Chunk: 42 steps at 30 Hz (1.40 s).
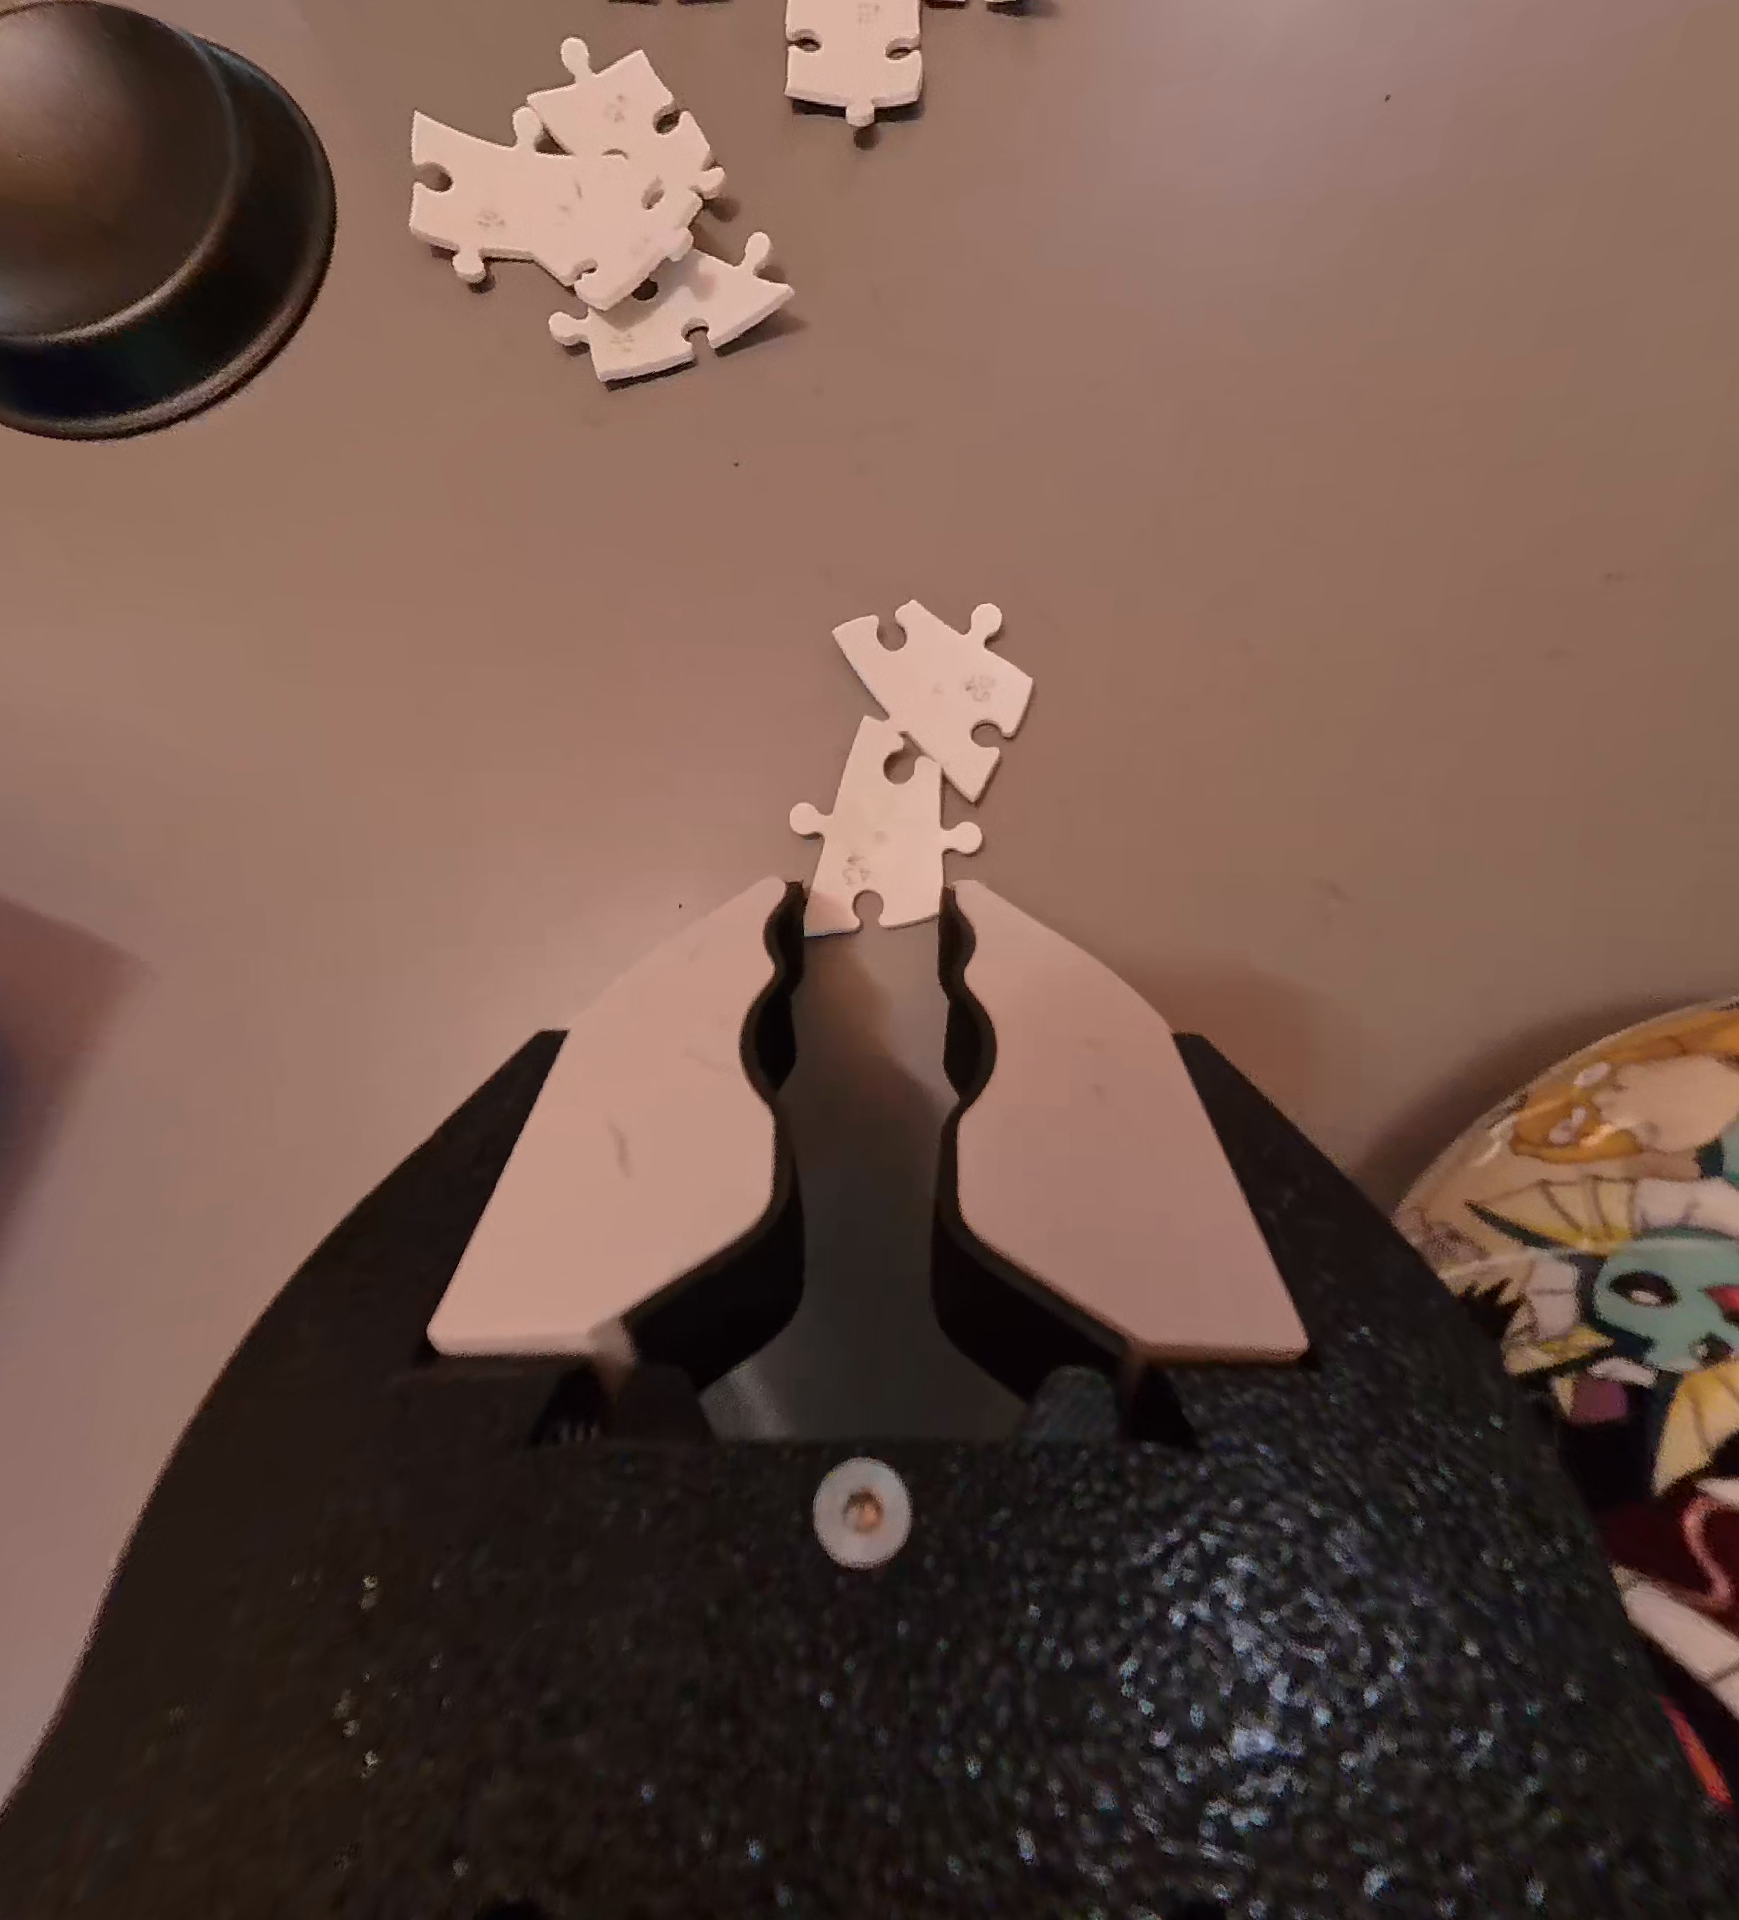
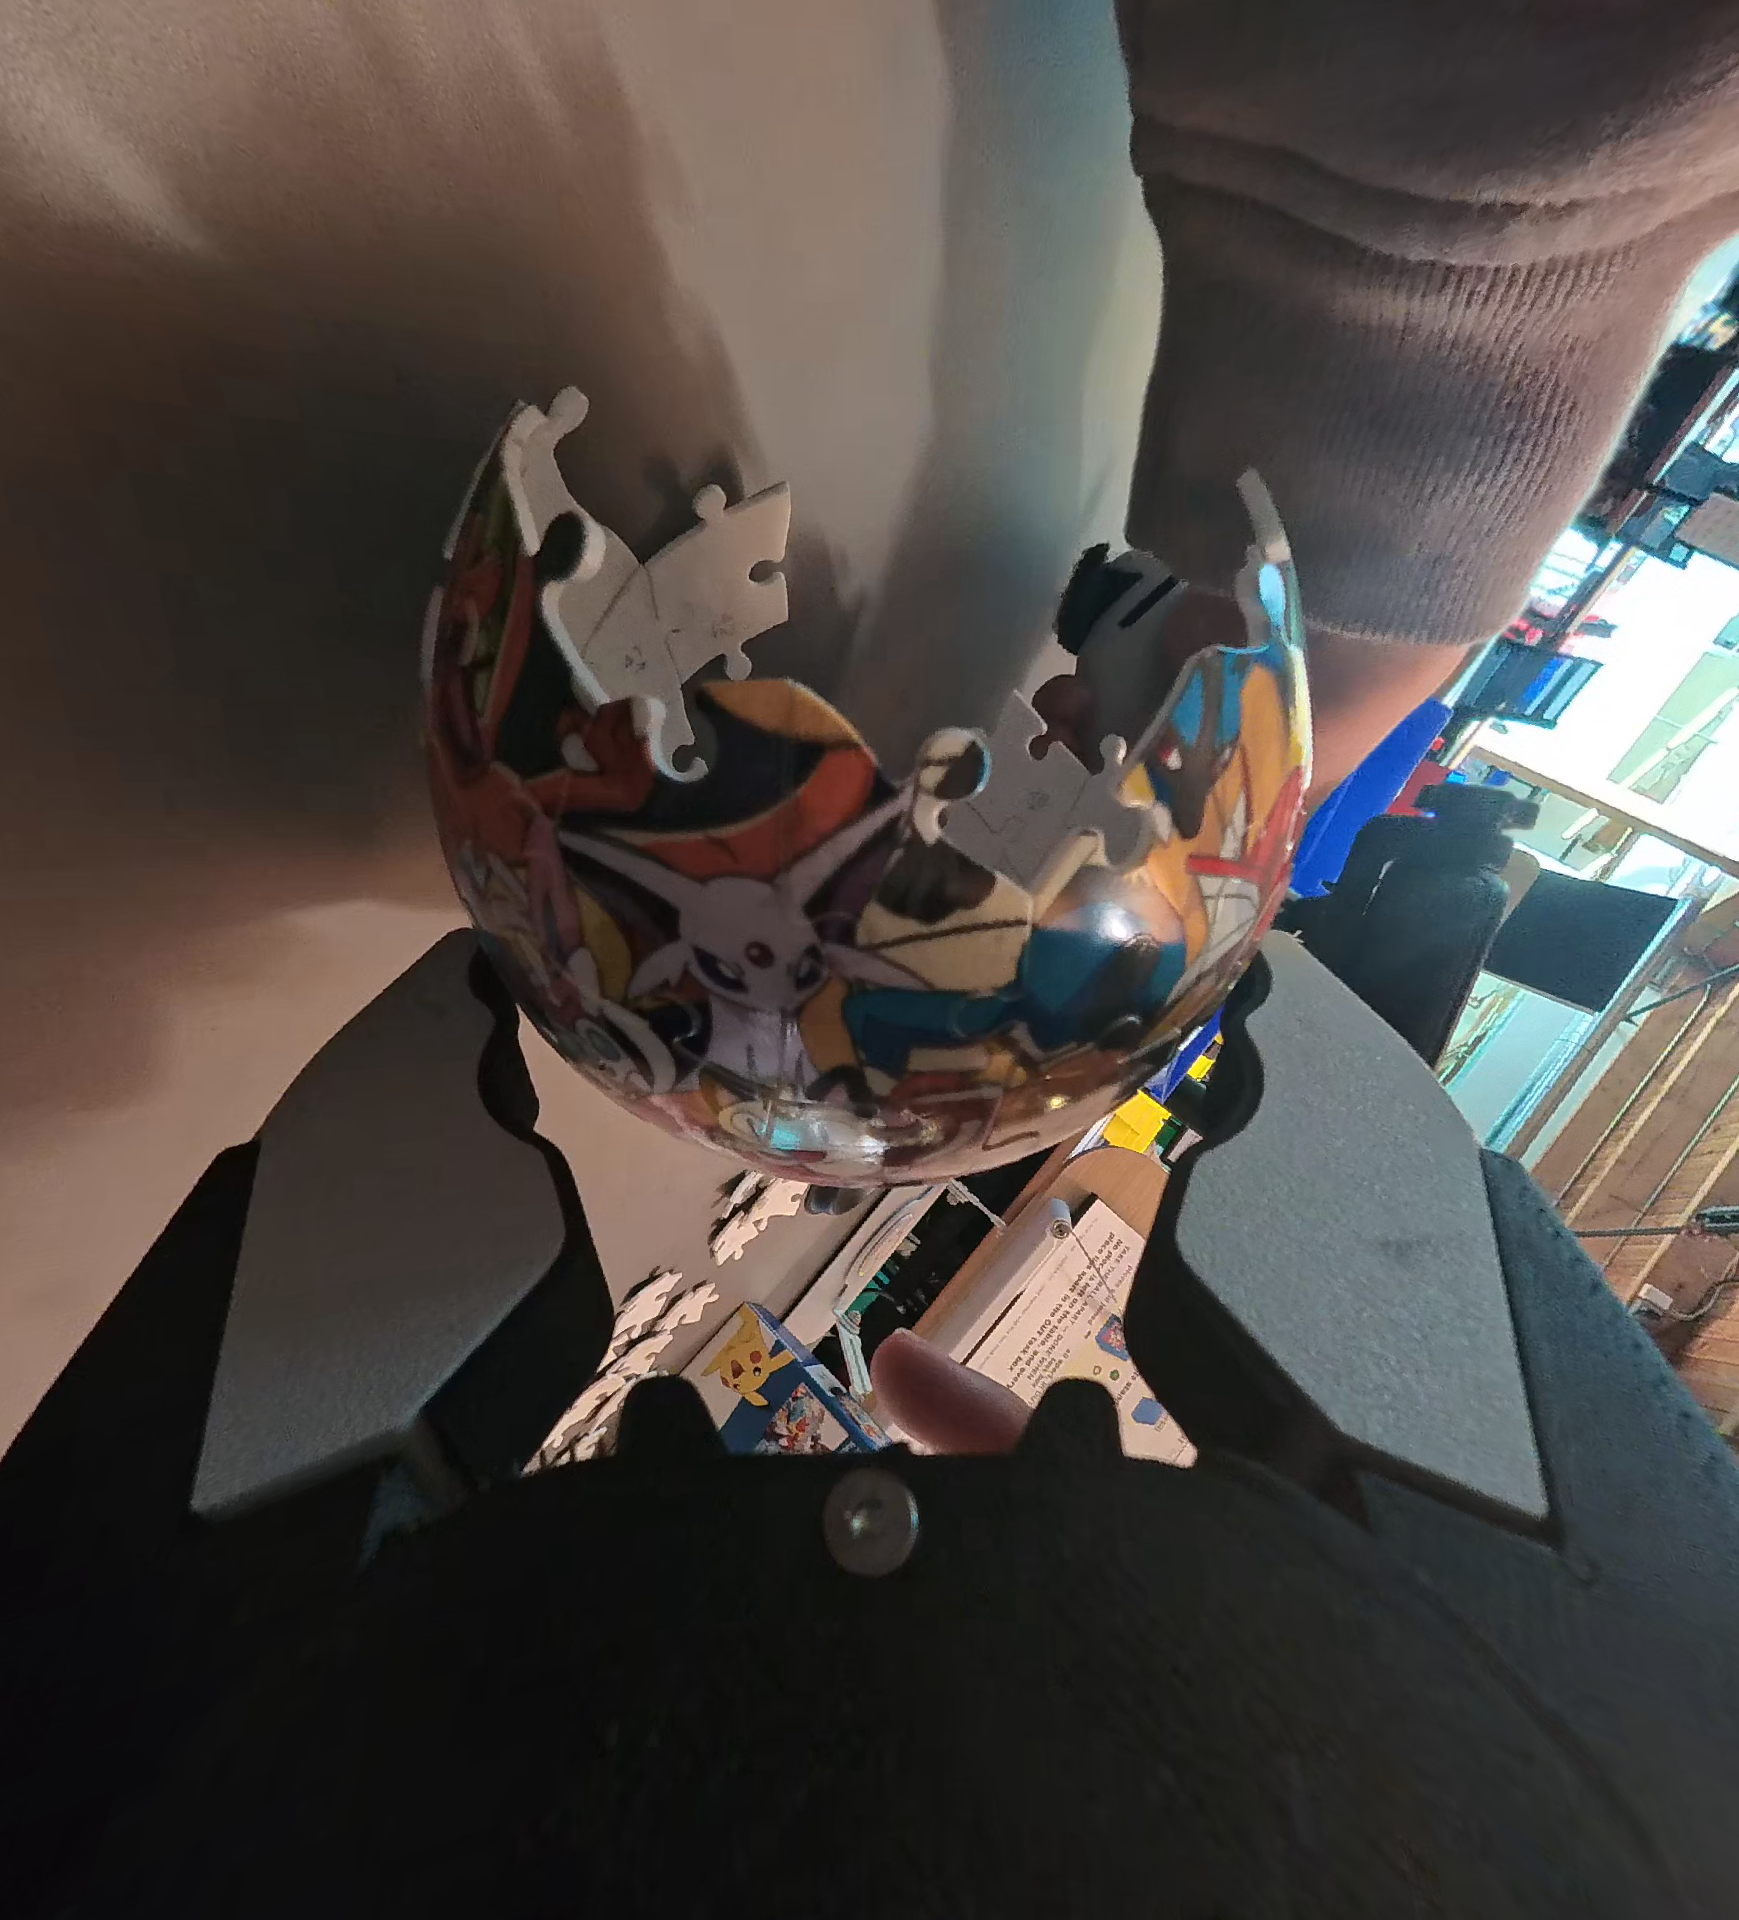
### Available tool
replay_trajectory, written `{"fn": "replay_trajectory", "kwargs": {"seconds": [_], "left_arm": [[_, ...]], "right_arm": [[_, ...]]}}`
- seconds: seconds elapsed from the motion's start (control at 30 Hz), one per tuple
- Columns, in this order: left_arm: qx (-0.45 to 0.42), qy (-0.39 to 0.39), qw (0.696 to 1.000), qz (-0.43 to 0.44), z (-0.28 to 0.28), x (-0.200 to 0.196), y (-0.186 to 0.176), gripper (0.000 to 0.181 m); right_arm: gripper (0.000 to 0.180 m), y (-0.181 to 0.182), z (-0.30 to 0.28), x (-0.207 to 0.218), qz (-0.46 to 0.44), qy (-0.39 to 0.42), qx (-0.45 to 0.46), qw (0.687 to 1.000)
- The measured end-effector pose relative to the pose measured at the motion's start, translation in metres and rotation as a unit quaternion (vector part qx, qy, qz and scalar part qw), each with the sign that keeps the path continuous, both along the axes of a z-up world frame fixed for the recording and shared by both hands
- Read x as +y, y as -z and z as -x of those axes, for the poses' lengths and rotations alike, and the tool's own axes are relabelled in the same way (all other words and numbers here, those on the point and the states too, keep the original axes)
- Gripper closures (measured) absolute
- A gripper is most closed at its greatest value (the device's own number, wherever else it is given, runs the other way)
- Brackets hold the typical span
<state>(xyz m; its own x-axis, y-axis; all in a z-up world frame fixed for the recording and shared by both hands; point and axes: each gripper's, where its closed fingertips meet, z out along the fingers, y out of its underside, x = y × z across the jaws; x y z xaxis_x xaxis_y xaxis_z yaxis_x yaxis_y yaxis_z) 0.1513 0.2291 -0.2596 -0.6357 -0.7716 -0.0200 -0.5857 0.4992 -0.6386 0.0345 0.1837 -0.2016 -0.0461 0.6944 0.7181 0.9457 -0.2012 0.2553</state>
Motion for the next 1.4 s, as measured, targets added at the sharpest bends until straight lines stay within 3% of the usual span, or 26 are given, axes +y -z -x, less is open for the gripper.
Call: {"fn": "replay_trajectory", "kwargs": {"seconds": [0.1,0.23,0.43,0.63,0.87,1.13,1.4], "left_arm": [[-0.028,-0.001,0.999,-0.03,0.001,0.014,-0.002,0.158],[-0.054,-0.017,0.998,-0.004,0.017,0.038,-0.02,0.157],[-0.038,0.003,0.998,-0.041,0.104,0.076,-0.033,0.157],[-0.034,0.06,0.995,-0.067,0.168,0.042,-0.02,0.157],[-0.14,0.105,0.983,-0.057,0.153,0.007,-0.026,0.157],[-0.154,0.143,0.975,-0.069,0.137,-0.015,-0.017,0.157],[-0.156,0.128,0.977,-0.064,0.127,-0.018,-0.013,0.157]], "right_arm": [[0.052,0.0,-0.001,0.0,0.0,0.0,0.003,1.0],[0.051,0.0,-0.003,0.002,0.0,0.0,0.011,1.0],[0.051,0.0,-0.008,0.004,0.011,-0.002,0.023,1.0],[0.05,0.001,-0.012,0.006,0.018,0.002,0.042,0.999],[0.05,0.0,-0.018,0.007,0.032,0.016,0.04,0.999],[0.05,0.0,-0.028,0.007,0.033,0.035,0.039,0.998],[0.049,-0.001,-0.027,0.009,0.034,0.031,0.033,0.998]]}}
